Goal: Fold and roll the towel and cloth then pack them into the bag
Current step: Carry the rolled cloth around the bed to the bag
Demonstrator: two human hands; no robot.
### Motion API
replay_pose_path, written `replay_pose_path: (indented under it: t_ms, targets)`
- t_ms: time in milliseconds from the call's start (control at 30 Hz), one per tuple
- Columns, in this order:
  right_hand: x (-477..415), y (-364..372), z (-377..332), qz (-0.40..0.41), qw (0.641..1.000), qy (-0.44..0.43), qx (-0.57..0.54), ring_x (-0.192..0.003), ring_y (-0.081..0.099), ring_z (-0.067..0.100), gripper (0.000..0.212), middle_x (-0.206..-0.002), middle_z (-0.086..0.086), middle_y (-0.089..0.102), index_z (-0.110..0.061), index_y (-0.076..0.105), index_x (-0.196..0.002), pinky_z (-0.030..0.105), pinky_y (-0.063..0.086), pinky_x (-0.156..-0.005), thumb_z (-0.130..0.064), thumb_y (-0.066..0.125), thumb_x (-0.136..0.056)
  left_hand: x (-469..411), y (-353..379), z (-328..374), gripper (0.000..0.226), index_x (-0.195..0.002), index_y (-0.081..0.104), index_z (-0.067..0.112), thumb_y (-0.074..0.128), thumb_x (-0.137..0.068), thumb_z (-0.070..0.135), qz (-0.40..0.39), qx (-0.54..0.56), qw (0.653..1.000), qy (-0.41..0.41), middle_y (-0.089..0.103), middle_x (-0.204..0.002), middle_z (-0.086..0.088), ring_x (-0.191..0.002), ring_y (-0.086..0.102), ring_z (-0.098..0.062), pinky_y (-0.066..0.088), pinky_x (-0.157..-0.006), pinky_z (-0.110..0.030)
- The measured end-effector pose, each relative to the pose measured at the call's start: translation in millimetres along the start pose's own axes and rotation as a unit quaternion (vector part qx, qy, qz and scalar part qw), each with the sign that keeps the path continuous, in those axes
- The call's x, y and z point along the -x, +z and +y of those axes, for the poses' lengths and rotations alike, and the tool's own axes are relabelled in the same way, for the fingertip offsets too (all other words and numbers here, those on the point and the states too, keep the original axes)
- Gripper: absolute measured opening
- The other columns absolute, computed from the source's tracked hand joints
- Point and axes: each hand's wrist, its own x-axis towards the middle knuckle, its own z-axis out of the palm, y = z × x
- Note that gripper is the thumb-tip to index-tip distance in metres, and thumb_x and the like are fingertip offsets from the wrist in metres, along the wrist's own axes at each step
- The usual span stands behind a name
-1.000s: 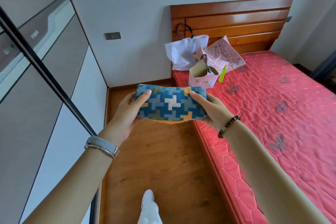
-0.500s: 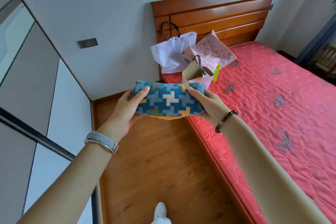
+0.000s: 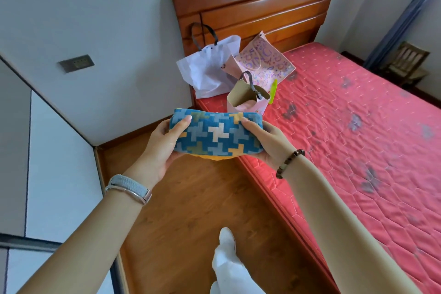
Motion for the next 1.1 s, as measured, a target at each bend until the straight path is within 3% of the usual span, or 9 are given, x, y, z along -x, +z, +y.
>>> replay_pose_path:
  t_ms: [233,533,667,867,1100]
  targets:
    - [-62.0,-0.7,-16.4,0.012,1.000,0.006,-0.012,-0.087,0.074,0.017,0.042,-0.110,0.008,0.072,-0.014,0.057,-0.124,0.031,0.061,-0.068,-0.032,0.068,-0.088,-71.8,4.1,10.1,0.045,-0.128,0.058,0.022,0.070,-0.088,0.039,-0.009,-0.003,1.000,-0.010,0.071,-0.115,-0.003,-0.107,0.069,-0.018,0.060,-0.088,-0.039]
    - [-170.5,-13.3,-53.4,0.048,0.998,0.013,-0.038,-0.086,0.074,0.016,0.034,-0.110,0.008,0.072,-0.016,0.060,-0.114,0.032,0.062,-0.070,-0.031,0.070,-0.086,-202.4,21.7,37.5,0.047,-0.129,0.060,0.024,0.072,-0.087,0.041,-0.056,-0.017,0.997,-0.043,0.071,-0.118,-0.005,-0.111,0.068,-0.021,0.060,-0.084,-0.038]
    - [-215.4,-19.3,-66.4,0.049,0.997,0.031,-0.042,-0.091,0.073,0.019,0.038,-0.111,0.008,0.072,-0.015,0.059,-0.118,0.040,0.061,-0.082,-0.031,0.070,-0.086,-249.5,27.4,42.6,0.047,-0.129,0.059,0.023,0.071,-0.087,0.040,-0.060,-0.013,0.997,-0.056,0.070,-0.119,-0.006,-0.111,0.068,-0.022,0.059,-0.088,-0.041]
    - [-268.7,-16.5,-75.7,0.047,0.996,0.062,-0.050,-0.089,0.074,0.019,0.041,-0.113,0.011,0.071,-0.012,0.057,-0.121,0.036,0.062,-0.075,-0.030,0.069,-0.086,-301.0,24.7,46.4,0.050,-0.132,0.056,0.022,0.071,-0.088,0.039,-0.059,-0.011,0.996,-0.070,0.069,-0.121,-0.007,-0.114,0.066,-0.023,0.059,-0.090,-0.042]
    - [-325.3,-6.2,-83.8,0.050,0.994,0.072,-0.066,-0.099,0.072,0.023,0.045,-0.115,0.011,0.071,-0.009,0.055,-0.123,0.045,0.058,-0.088,-0.030,0.070,-0.086,-363.6,15.0,54.0,0.048,-0.130,0.058,0.024,0.072,-0.087,0.040,-0.056,-0.015,0.995,-0.078,0.070,-0.120,-0.006,-0.113,0.067,-0.023,0.060,-0.085,-0.039]
